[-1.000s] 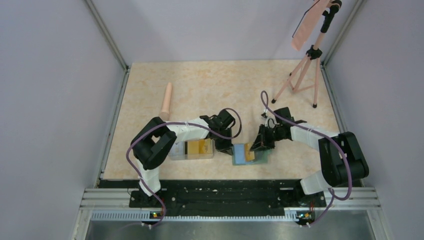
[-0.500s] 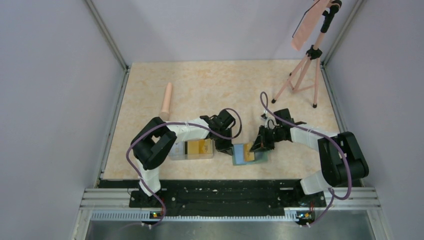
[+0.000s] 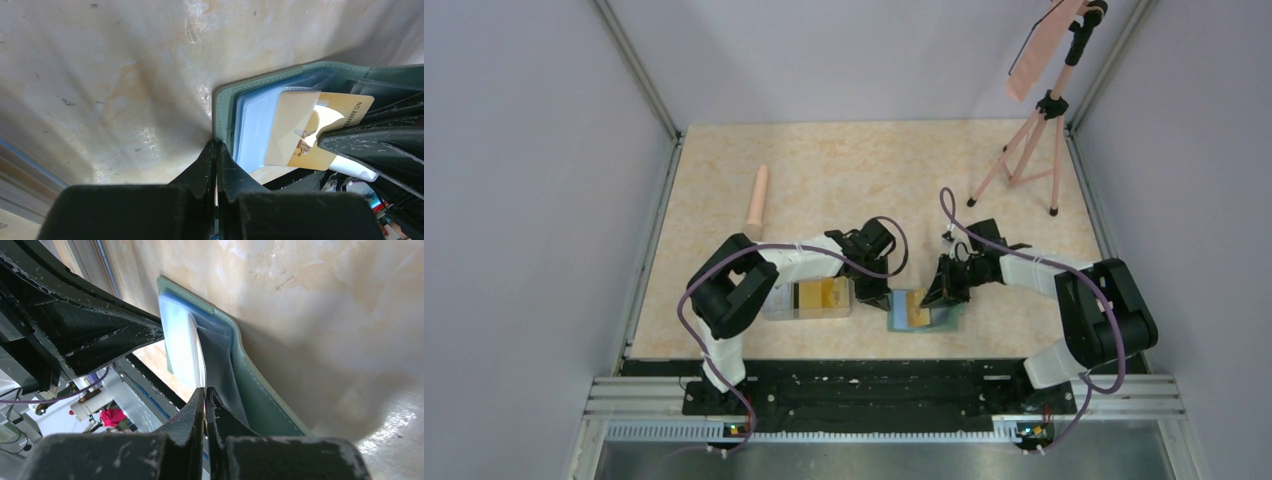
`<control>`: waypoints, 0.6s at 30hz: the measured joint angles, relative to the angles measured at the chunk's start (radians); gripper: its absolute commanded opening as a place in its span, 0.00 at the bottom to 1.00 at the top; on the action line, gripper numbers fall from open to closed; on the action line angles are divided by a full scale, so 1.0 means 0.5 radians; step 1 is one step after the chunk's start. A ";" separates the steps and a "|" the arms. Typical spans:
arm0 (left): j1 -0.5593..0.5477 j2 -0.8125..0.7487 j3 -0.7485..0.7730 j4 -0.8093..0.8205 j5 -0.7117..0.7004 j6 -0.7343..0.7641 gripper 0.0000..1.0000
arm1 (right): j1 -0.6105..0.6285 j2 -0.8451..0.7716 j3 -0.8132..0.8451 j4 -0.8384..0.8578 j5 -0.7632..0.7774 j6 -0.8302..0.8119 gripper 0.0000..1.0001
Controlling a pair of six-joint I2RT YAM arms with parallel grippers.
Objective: Put the credit cards into the card holder
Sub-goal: Insert the credit card into the card holder.
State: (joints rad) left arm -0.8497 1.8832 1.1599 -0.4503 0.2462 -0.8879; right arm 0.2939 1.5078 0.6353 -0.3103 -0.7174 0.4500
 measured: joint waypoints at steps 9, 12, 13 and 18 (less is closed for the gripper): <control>-0.002 0.005 0.003 -0.003 0.011 -0.002 0.00 | 0.047 -0.003 -0.027 0.011 0.079 0.094 0.29; -0.011 0.013 0.007 0.005 0.037 -0.002 0.00 | 0.053 -0.027 -0.036 -0.031 0.135 0.121 0.37; -0.015 0.014 0.007 0.008 0.043 -0.002 0.00 | 0.053 -0.049 -0.036 -0.056 0.156 0.121 0.40; -0.026 0.017 0.007 0.010 0.051 -0.002 0.00 | 0.066 -0.163 0.017 -0.245 0.314 0.103 0.55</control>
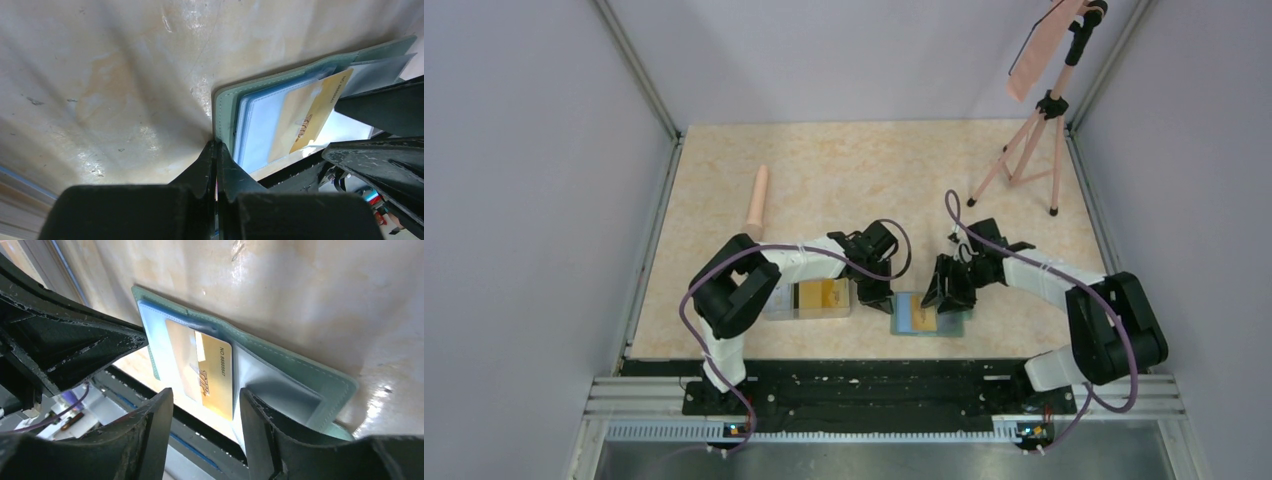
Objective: Put the credit cards into the card holder
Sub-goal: Insert the credit card into the card holder.
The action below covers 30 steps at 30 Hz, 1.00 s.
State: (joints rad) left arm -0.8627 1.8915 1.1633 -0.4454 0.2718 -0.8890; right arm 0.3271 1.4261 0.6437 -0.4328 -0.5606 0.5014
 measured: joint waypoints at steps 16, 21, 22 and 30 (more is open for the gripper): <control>0.000 0.018 0.013 -0.001 0.027 -0.002 0.00 | 0.134 0.027 0.105 -0.166 0.140 -0.037 0.35; -0.005 0.031 0.026 0.000 0.054 -0.005 0.00 | 0.212 0.091 0.105 -0.122 0.072 0.022 0.33; -0.006 0.031 0.026 0.000 0.054 -0.005 0.00 | 0.228 0.105 0.113 -0.116 0.061 0.038 0.32; -0.006 0.031 0.026 -0.001 0.053 -0.005 0.00 | 0.271 0.163 0.217 -0.143 0.130 0.060 0.45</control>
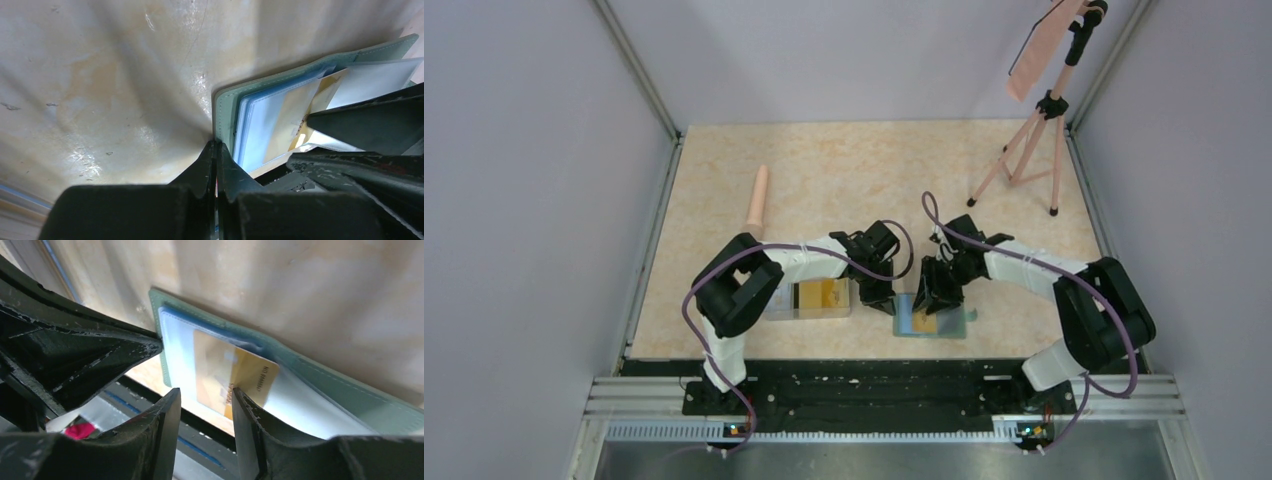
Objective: Put the credit cards into the card holder
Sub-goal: Insert the credit card into the card holder.
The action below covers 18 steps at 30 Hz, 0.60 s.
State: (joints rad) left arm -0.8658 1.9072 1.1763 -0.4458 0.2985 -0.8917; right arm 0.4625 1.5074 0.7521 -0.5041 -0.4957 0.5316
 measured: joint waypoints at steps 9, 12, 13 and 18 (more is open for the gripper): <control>-0.001 0.000 0.000 0.000 -0.001 0.000 0.00 | 0.000 -0.111 0.045 -0.215 0.369 -0.083 0.48; -0.001 0.000 0.000 0.000 -0.001 -0.001 0.00 | 0.000 -0.111 0.043 -0.230 0.378 -0.084 0.39; -0.002 0.000 0.000 0.000 -0.001 0.000 0.00 | 0.000 -0.109 0.042 -0.227 0.366 -0.084 0.38; -0.002 0.000 0.000 0.000 -0.002 0.000 0.00 | 0.001 -0.080 0.028 -0.148 0.235 -0.077 0.33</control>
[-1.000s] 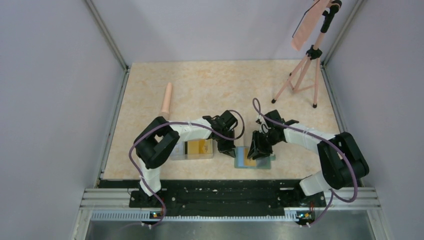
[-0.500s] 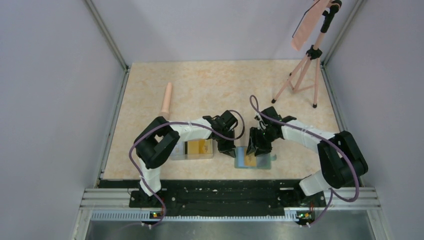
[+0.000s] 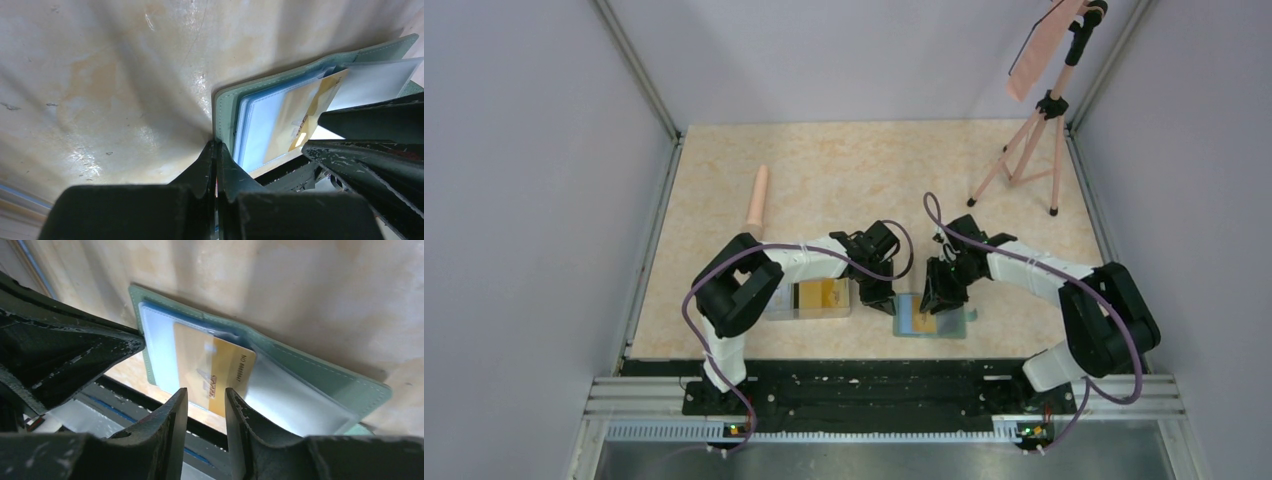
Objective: Put the credit cards into the card holder
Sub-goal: Insert the credit card into the card holder.
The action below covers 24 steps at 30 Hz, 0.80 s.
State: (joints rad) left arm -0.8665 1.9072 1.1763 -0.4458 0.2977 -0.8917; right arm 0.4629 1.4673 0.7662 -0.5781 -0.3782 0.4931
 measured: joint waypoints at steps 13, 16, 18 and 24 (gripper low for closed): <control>-0.001 0.000 0.000 0.000 -0.002 0.000 0.00 | 0.004 0.050 0.019 0.019 -0.022 0.042 0.34; -0.001 0.000 0.001 -0.001 -0.002 0.000 0.00 | 0.004 -0.002 0.033 -0.033 0.085 0.034 0.33; -0.002 0.000 0.001 -0.001 -0.002 0.000 0.00 | 0.004 -0.019 0.033 -0.061 0.126 0.033 0.32; -0.005 0.000 0.004 -0.004 -0.009 0.000 0.00 | 0.004 -0.008 0.025 -0.096 0.170 0.031 0.32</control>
State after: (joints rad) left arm -0.8692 1.9072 1.1782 -0.4477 0.2932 -0.8917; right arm 0.4648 1.4635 0.7788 -0.6262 -0.2932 0.5083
